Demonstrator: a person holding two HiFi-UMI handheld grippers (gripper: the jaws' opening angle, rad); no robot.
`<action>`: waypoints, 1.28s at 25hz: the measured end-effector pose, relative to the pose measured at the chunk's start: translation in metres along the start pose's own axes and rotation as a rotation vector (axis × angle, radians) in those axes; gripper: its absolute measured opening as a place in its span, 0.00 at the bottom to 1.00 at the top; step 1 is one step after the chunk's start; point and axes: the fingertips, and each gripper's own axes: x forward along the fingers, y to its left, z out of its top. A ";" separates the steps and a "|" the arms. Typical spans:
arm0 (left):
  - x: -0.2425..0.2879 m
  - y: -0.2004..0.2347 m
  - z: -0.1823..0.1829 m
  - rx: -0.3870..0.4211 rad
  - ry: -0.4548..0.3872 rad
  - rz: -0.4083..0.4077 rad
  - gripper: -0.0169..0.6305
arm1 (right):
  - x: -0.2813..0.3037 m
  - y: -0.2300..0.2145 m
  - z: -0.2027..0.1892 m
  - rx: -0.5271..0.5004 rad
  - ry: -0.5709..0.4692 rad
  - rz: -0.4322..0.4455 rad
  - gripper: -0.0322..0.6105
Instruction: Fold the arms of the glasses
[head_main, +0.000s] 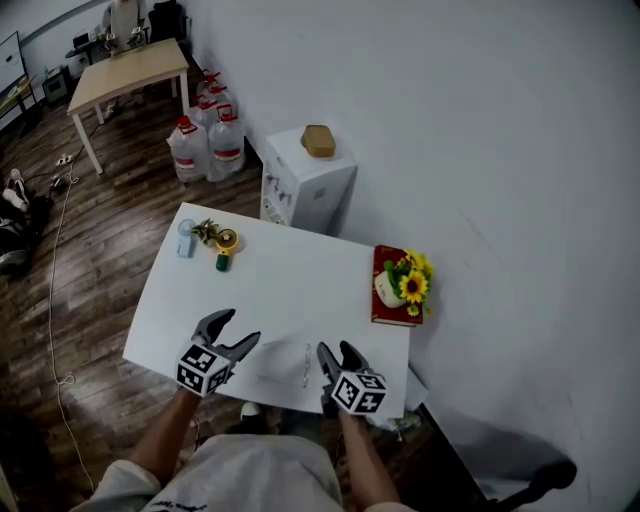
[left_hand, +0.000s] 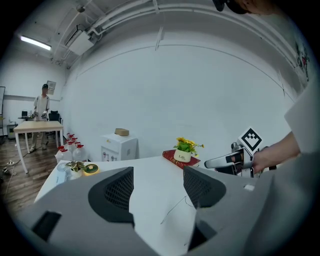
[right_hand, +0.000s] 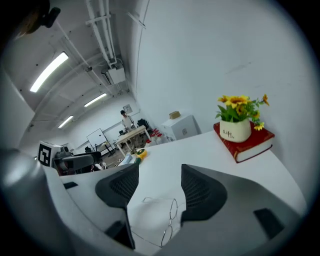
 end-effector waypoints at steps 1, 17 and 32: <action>0.001 0.002 -0.002 -0.002 0.005 0.004 0.50 | 0.005 -0.004 -0.011 0.027 0.038 0.011 0.44; -0.003 0.035 -0.038 -0.081 0.083 0.082 0.50 | 0.038 -0.041 -0.120 0.395 0.432 0.157 0.32; -0.006 0.043 -0.046 -0.114 0.095 0.090 0.50 | 0.054 -0.035 -0.148 0.528 0.564 0.247 0.16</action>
